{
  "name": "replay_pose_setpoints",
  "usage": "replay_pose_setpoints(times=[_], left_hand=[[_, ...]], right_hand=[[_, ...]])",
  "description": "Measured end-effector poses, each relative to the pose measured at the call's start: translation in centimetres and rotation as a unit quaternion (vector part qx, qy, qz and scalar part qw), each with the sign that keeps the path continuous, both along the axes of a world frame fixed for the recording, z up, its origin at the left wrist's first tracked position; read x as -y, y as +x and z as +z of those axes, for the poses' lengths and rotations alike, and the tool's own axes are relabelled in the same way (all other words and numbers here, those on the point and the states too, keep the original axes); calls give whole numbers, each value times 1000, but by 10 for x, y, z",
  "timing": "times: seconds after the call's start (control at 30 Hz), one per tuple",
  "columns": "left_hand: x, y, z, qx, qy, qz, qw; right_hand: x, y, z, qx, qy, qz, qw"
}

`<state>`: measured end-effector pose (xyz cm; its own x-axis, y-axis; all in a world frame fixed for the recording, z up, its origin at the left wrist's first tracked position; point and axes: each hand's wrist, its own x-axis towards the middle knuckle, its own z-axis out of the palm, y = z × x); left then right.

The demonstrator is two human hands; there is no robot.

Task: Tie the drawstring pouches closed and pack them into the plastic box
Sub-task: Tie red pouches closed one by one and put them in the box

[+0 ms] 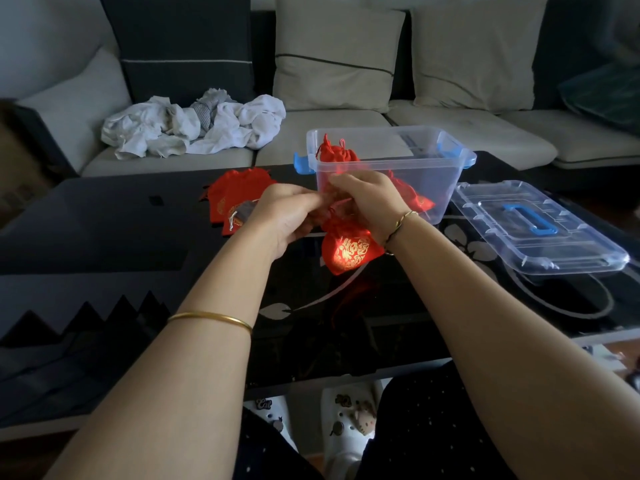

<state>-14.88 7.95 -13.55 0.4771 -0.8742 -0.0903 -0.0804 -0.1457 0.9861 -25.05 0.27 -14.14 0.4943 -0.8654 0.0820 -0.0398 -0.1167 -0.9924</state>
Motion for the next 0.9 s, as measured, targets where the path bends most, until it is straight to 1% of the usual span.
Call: replay_pose_setpoints(times=[0.07, 0.13, 0.23, 0.3, 0.37, 0.47, 0.6, 0.67, 0.8, 0.87, 0.9], left_hand=[[1, 1, -1, -9, -6, 11, 1000], [2, 4, -2, -11, -9, 23, 1000], [2, 5, -2, -6, -11, 37, 999], [2, 5, -3, 6, -13, 46, 999], [3, 4, -3, 24, -16, 56, 998], [4, 3, -3, 35, -21, 73, 997], [5, 2, -4, 42, -24, 88, 995], [5, 2, -3, 46, -20, 95, 994], [4, 1, 0, 24, -12, 112, 993], [3, 3, 3, 7, -3, 110, 994], [2, 3, 5, 6, 3, 98, 995]], right_hand=[[3, 1, 0, 14, 66, 27, 997], [3, 1, 1, -10, 112, 40, 993], [3, -2, 4, -12, 129, 42, 991], [2, -2, 3, -8, 81, 41, 996], [1, -2, 1, -30, -8, 31, 999], [-2, -2, -1, -74, -124, 32, 989], [-3, -2, -1, -112, -195, 33, 974], [-2, 0, 0, -139, -246, 20, 959], [-5, 5, 3, -208, -376, 12, 903], [-8, 6, 4, -227, -404, 11, 886], [-8, 6, 4, -234, -400, 8, 886]])
